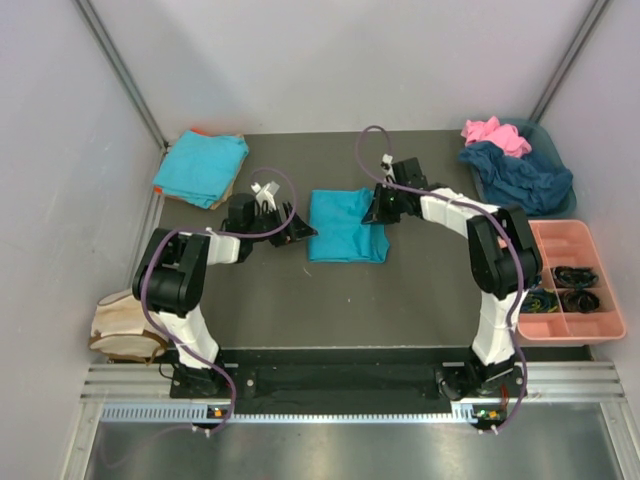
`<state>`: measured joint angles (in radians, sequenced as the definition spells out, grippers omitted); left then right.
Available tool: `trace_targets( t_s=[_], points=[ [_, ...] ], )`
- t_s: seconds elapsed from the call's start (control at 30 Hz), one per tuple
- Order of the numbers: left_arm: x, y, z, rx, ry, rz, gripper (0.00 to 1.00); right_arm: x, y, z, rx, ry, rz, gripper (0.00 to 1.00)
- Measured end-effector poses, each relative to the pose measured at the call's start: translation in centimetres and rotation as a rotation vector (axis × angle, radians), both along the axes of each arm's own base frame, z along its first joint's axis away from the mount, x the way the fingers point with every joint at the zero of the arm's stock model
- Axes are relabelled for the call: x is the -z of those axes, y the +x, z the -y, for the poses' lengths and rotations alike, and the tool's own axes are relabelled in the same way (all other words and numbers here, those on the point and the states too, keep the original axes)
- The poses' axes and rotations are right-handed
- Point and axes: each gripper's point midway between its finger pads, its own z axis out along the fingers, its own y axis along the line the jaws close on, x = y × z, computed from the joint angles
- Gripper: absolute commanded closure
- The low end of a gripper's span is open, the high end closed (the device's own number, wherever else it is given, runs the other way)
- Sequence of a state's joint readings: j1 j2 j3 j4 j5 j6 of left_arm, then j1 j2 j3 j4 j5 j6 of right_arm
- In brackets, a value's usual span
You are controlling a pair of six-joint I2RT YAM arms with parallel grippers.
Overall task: Fold and stack the t-shirts
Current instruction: Fold the tshirt
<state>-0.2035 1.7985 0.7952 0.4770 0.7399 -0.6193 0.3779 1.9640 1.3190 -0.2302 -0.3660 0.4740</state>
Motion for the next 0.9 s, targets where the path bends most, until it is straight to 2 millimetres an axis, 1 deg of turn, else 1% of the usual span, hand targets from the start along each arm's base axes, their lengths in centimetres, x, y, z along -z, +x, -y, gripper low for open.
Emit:
trace_targets(
  t_s=[0.27,0.33,0.4,0.7,0.9],
  points=[
    [0.2,0.0,0.1,0.002,-0.007,-0.003,0.22,-5.1,0.8,-0.3,0.000,0.035,0.098,1.00],
    [0.2,0.0,0.1,0.002,-0.007,-0.001,0.22,-5.9,0.9,-0.3,-0.002,0.038,0.116,1.00],
    [0.2,0.0,0.1,0.002,-0.007,-0.001,0.22,-6.2,0.9,-0.2,-0.003,0.036,0.123,1.00],
    [0.1,0.0,0.0,0.004,-0.011,-0.001,0.22,-5.2,0.6,0.8,0.017,-0.021,0.104,1.00],
    [0.1,0.0,-0.1,0.005,-0.012,-0.002,0.21,-3.5,-0.2,2.0,0.040,-0.056,0.070,1.00]
  ],
)
